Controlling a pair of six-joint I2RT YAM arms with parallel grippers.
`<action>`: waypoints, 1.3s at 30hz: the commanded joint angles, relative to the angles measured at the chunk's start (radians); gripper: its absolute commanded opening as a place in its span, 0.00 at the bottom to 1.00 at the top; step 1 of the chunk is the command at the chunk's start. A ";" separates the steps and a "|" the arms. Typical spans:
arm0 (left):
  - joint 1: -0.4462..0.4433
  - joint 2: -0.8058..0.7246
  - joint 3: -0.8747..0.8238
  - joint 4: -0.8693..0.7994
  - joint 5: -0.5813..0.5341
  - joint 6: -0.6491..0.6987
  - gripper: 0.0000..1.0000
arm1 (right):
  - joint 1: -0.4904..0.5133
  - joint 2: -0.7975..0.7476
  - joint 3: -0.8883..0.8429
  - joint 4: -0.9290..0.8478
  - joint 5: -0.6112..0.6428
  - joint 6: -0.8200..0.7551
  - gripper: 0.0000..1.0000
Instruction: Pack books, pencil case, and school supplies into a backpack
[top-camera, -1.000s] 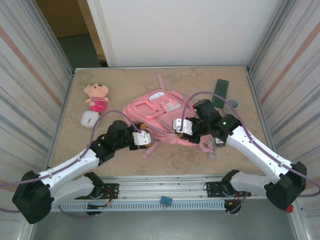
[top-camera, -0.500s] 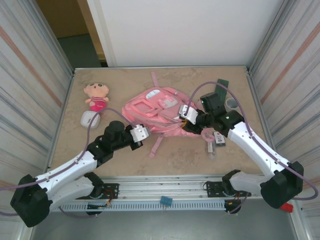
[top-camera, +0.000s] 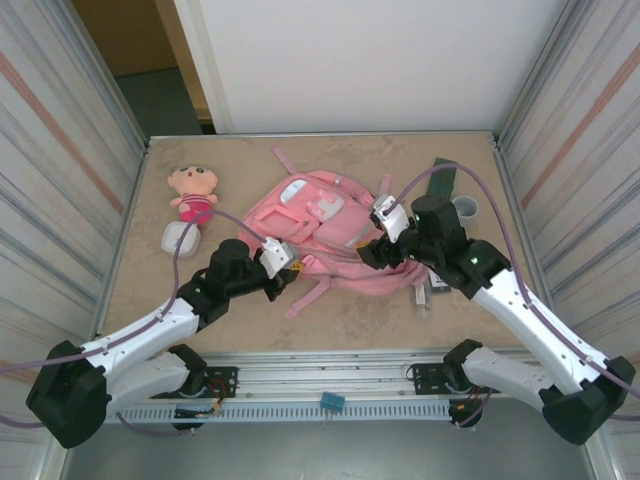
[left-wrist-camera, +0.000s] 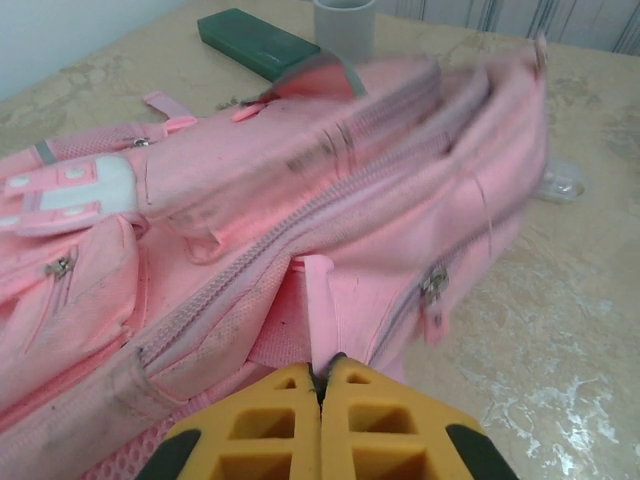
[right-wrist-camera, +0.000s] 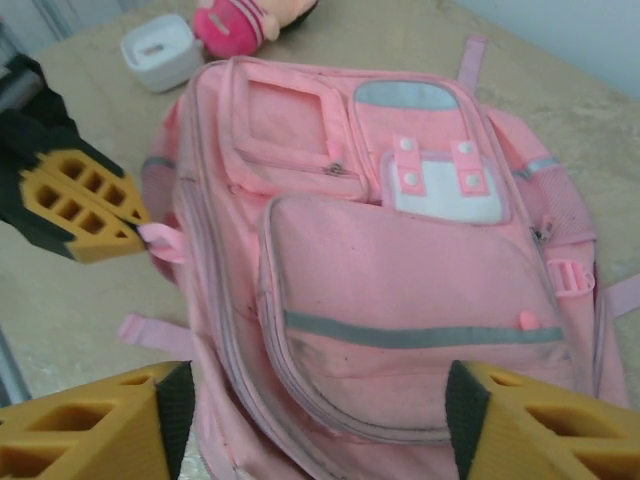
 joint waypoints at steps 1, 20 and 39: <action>0.018 -0.009 0.025 0.074 0.019 -0.039 0.00 | 0.006 -0.043 -0.046 -0.066 0.090 0.312 0.71; 0.030 0.014 0.033 0.089 0.036 -0.063 0.00 | -0.069 -0.190 -0.496 0.376 -0.203 1.292 0.91; 0.026 -0.019 0.128 -0.107 0.054 0.351 0.66 | -0.085 -0.026 -0.271 0.415 -0.257 1.003 0.06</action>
